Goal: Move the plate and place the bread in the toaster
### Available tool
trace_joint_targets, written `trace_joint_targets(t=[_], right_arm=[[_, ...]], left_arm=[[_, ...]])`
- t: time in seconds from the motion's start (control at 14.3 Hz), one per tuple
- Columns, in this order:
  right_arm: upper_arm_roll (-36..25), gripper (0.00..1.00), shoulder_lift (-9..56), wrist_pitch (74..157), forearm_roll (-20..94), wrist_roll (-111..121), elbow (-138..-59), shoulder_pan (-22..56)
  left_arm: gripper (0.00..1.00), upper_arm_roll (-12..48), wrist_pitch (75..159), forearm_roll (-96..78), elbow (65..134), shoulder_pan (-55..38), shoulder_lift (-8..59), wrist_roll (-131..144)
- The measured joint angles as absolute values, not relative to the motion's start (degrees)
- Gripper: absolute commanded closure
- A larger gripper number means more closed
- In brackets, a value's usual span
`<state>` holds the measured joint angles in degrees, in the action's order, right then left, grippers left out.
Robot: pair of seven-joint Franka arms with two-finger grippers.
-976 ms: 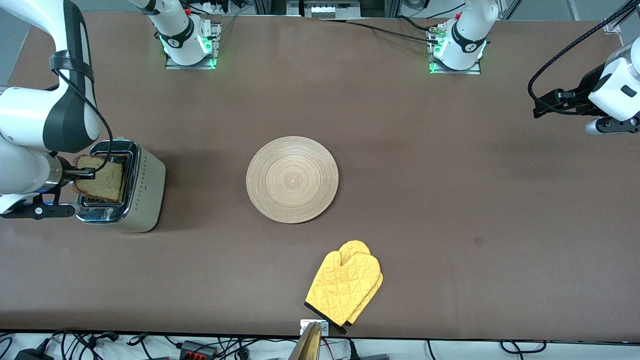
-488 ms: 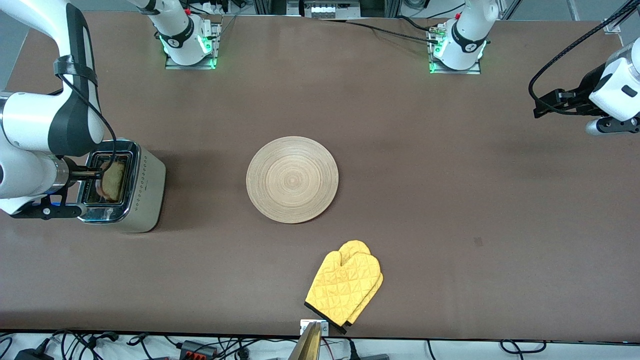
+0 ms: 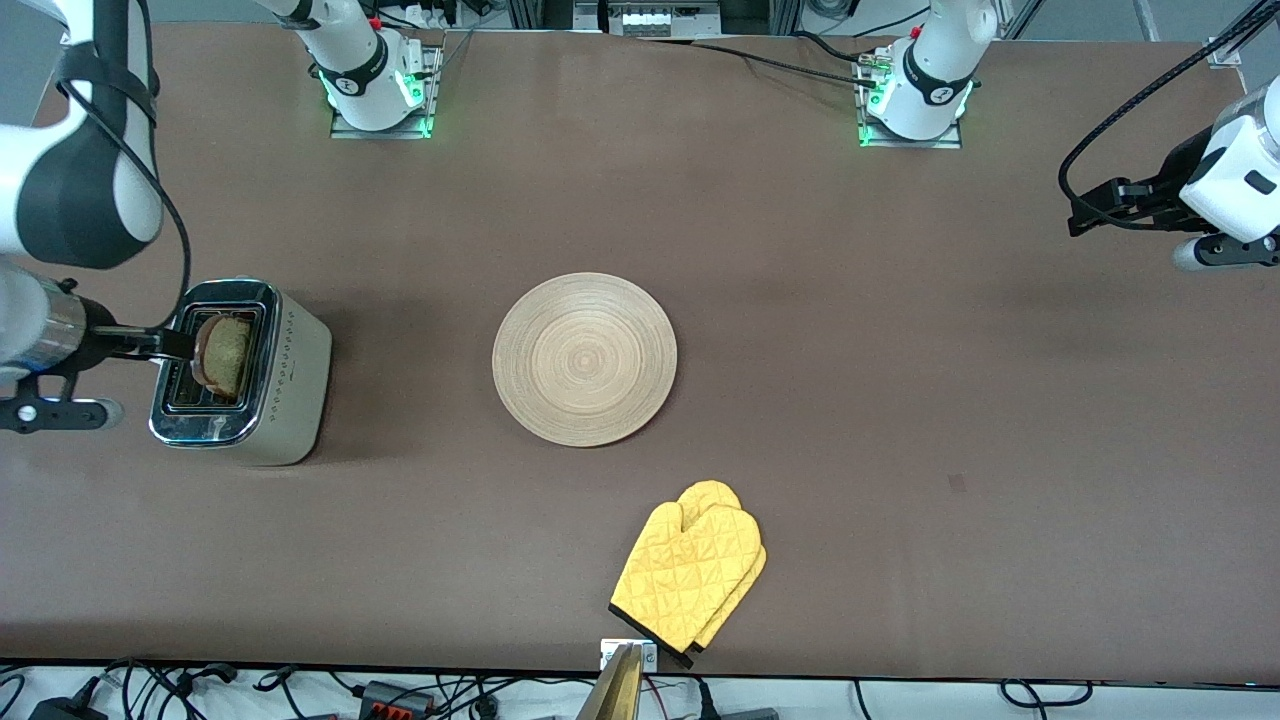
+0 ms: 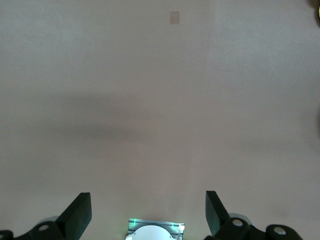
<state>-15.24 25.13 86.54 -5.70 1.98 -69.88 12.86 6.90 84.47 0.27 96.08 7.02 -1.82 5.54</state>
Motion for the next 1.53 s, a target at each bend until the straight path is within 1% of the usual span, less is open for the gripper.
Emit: trace_joint_targets(t=[0.21,0.35,0.98,1.05,1.25,1.39,1.53], right_arm=[[-16.0,0.00,24.1,86.3,3.5,1.7,-68.9,11.2],[-16.0,0.00,23.5,86.3,7.5,1.7,-68.9,9.4],[-15.3,0.00,23.1,86.7,8.4,1.0,-68.8,9.6],[-13.7,0.00,22.8,87.6,8.1,0.9,-68.8,8.0],[-4.7,0.00,20.9,90.0,4.3,0.9,-69.9,0.0],[-2.5,0.00,18.9,90.1,3.1,0.9,-71.8,-1.9],[-2.1,0.00,17.3,90.0,2.9,0.9,-73.6,-2.0]], left_arm=[[0.00,6.9,84.5,0.3,96.1,7.0,-1.8,5.5],[0.00,6.9,84.5,0.3,96.1,7.1,-1.8,5.5],[0.00,6.9,84.4,0.3,96.1,7.3,-1.8,5.5],[0.00,6.9,84.4,0.3,96.1,7.3,-1.8,5.5],[0.00,6.9,84.4,0.3,96.1,7.3,-1.8,5.5],[0.00,6.9,84.4,0.3,96.1,7.3,-1.8,5.5],[0.00,6.9,84.4,0.3,96.1,7.3,-1.8,5.5]])
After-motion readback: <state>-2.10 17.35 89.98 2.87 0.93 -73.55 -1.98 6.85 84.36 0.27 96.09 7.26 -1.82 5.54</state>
